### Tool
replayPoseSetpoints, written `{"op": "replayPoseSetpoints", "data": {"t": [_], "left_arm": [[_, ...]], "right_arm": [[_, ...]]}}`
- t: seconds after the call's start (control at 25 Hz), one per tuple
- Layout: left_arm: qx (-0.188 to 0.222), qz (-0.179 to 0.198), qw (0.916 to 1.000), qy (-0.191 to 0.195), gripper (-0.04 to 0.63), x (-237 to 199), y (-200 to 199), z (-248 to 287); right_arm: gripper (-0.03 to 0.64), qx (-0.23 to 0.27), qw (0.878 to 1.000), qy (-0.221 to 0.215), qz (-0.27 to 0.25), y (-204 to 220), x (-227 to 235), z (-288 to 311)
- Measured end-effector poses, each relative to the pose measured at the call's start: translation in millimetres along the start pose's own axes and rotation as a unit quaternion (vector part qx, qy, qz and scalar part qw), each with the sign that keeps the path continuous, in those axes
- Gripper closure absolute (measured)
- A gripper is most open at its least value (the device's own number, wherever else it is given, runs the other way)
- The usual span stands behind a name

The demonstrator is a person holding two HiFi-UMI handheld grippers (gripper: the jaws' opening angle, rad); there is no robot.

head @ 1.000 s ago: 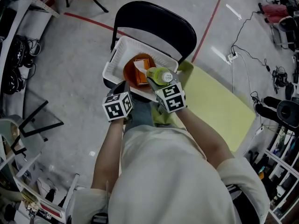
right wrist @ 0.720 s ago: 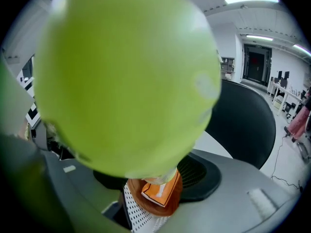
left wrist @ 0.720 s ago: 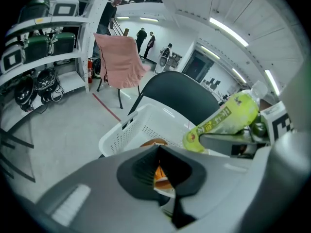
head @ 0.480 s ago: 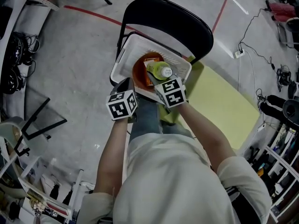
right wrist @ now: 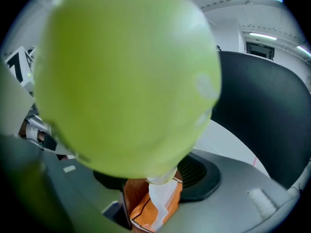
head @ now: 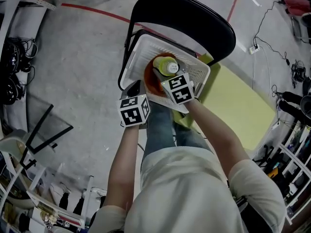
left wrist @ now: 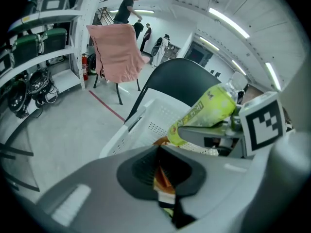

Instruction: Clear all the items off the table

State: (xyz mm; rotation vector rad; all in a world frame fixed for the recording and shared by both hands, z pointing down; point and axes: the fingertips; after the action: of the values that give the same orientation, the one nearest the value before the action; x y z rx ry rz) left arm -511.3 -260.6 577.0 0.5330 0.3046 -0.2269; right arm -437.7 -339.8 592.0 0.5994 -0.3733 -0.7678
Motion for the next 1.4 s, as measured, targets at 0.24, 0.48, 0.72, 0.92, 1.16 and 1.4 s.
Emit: {"op": "replayPoseSetpoints", "data": {"t": [0.24,0.48,0.72,0.92,1.16,1.4], "left_arm": [[-0.024,-0.013,0.9996,0.003,0.586,-12.6,1.8,20.2],[-0.041,-0.009,0.9991,0.003,0.586,-15.8,3.5,37.7],[-0.047,0.002,0.9988,0.015,0.586,-12.1,-4.9,49.3],[-0.045,0.016,0.9988,0.013,0.586,-14.3,-14.4,54.2],[-0.044,0.014,0.9987,0.020,0.586,-13.6,-19.8,59.9],[-0.040,0.009,0.9988,0.027,0.586,-12.1,-20.6,59.4]], "right_arm": [[0.341,-0.013,1.000,0.006,-0.004,3.5,6.3,40.7],[0.339,-0.020,1.000,0.003,0.003,7.7,11.0,75.5],[0.339,-0.026,1.000,0.004,0.008,11.8,13.7,110.5],[0.337,-0.033,0.999,0.002,0.014,16.8,15.4,132.6],[0.331,-0.042,0.999,-0.003,0.014,24.0,15.1,150.6],[0.217,-0.030,0.999,-0.021,0.017,17.6,5.0,151.4]]}}
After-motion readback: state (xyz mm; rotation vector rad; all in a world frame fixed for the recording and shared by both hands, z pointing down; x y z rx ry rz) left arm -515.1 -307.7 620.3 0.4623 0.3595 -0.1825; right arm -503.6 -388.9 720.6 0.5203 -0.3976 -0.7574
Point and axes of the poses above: the fingertips, and each gripper's own axes: z forward along the fingers, x to its right, y out of its underside
